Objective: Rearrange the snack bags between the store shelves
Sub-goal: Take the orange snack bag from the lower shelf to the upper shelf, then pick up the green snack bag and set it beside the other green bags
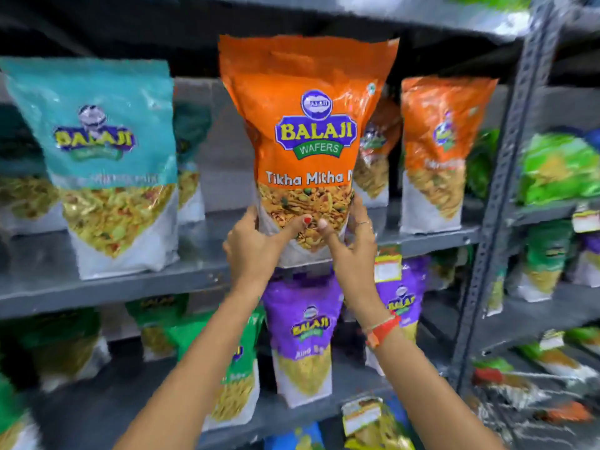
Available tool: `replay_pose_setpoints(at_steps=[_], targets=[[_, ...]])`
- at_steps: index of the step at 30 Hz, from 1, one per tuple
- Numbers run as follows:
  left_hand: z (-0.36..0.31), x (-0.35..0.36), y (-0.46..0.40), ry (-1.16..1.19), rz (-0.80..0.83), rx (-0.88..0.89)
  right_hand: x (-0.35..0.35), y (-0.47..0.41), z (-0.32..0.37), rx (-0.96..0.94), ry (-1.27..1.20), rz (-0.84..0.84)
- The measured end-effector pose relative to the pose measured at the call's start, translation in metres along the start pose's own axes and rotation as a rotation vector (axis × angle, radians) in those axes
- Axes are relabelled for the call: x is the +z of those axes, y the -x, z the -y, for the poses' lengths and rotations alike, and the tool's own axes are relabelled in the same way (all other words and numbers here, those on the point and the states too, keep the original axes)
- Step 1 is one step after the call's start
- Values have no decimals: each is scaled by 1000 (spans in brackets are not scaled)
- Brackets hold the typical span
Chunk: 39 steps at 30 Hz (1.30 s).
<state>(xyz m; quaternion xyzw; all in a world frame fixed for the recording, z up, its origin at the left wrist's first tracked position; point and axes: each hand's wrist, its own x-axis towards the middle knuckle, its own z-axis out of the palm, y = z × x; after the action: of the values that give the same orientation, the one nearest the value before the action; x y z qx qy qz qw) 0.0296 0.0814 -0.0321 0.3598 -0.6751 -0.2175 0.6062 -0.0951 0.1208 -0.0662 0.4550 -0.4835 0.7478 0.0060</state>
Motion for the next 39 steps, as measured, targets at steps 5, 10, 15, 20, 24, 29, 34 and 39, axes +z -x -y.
replay_pose_setpoints(at_steps=[5,10,15,20,24,29,34,39], targets=[[-3,42,-46,-89,212,-34,-2,-45,-20,67,56,4],[16,60,-56,-91,248,-83,1,-56,-31,90,176,62],[32,62,-65,-167,242,-86,9,-66,-37,107,246,120],[40,57,-61,-148,281,-87,13,-52,-44,98,179,45],[48,34,-36,11,155,6,21,1,-40,42,46,-143],[90,-14,41,128,-274,241,45,107,-65,118,-48,-164],[189,-55,111,16,-279,100,71,206,-116,419,-82,95],[277,-86,136,54,-208,-394,106,255,-149,754,15,344]])
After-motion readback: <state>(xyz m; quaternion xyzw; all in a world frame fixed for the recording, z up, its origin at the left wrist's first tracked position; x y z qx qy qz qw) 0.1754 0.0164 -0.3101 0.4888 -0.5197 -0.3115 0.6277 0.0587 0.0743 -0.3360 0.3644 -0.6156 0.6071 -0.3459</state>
